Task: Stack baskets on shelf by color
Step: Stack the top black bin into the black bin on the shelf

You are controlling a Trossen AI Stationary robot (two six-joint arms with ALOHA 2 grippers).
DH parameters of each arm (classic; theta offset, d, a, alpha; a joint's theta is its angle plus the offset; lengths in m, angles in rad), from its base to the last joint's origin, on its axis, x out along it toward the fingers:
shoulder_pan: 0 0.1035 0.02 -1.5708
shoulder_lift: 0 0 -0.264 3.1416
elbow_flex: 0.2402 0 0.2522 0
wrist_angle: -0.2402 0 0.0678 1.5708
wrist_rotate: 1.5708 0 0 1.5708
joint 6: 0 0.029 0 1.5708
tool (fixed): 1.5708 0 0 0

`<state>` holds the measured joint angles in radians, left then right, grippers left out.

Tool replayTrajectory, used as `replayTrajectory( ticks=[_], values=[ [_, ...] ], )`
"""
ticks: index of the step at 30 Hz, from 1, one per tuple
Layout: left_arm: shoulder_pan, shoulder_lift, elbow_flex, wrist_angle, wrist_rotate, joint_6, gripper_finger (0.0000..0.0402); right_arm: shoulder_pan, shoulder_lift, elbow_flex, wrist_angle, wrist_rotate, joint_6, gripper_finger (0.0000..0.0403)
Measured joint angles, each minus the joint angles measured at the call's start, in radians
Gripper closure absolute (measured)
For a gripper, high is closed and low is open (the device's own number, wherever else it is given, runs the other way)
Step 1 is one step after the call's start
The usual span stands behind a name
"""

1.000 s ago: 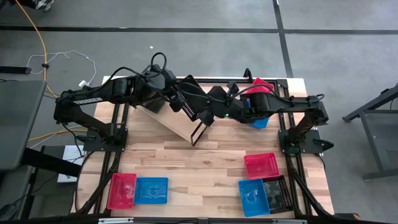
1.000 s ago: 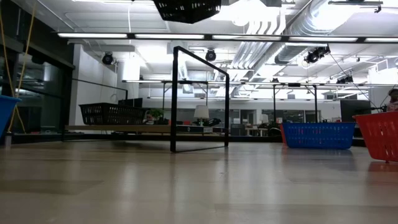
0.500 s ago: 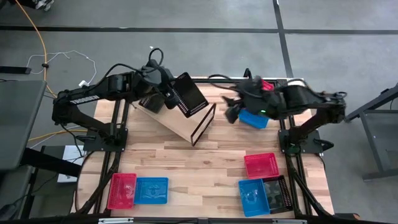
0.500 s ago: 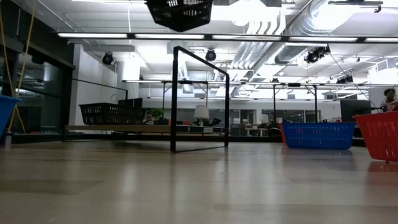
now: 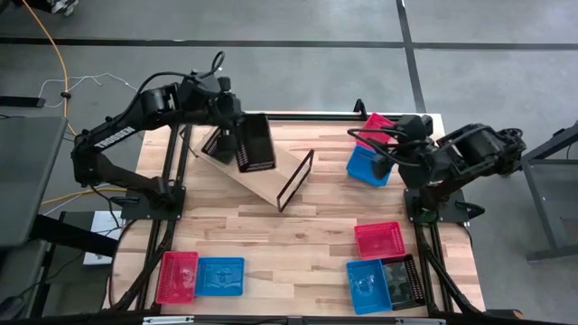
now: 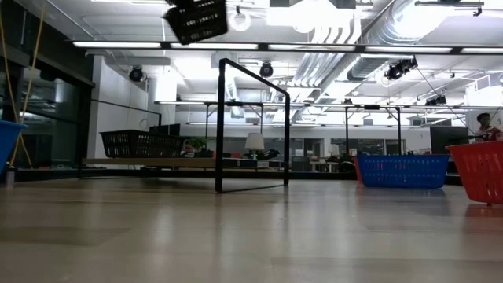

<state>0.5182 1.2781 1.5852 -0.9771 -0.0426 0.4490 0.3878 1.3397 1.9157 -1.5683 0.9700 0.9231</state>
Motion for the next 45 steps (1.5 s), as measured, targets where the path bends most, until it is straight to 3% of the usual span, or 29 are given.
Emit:
replayTrajectory(
  ticks=[10, 17, 24, 31, 34, 39, 45],
  values=[
    [0.041, 0.000, 0.000, -0.169, 0.136, 0.096, 0.0401, 0.012, -0.001, 0.000, -0.002, 0.017, -0.015, 0.0188],
    [0.050, 0.037, 0.001, -0.277, -0.057, 0.385, 0.0401, 0.012, -0.001, 0.000, -0.002, 0.003, -0.007, 0.0188],
    [0.138, 0.127, 0.001, -0.349, -0.050, 0.546, 0.0401, 0.012, 0.000, 0.000, -0.002, -0.007, -0.007, 0.0188],
    [0.224, 0.218, 0.001, -0.332, -0.090, 0.816, 0.0401, 0.012, 0.000, 0.000, -0.003, -0.013, 0.003, 0.0188],
    [0.227, 0.246, 0.001, -0.344, -0.115, 0.838, 0.0401, 0.012, 0.000, 0.000, -0.003, -0.017, 0.004, 0.0188],
    [0.240, 0.293, 0.001, -0.338, -0.053, 0.838, 0.0401, 0.012, 0.000, 0.000, -0.003, -0.017, 0.001, 0.0188],
    [0.259, 0.353, 0.001, -0.335, -0.059, 0.837, 0.0401, 0.012, 0.001, 0.000, -0.003, -0.017, -0.005, 0.0188]
  ],
)
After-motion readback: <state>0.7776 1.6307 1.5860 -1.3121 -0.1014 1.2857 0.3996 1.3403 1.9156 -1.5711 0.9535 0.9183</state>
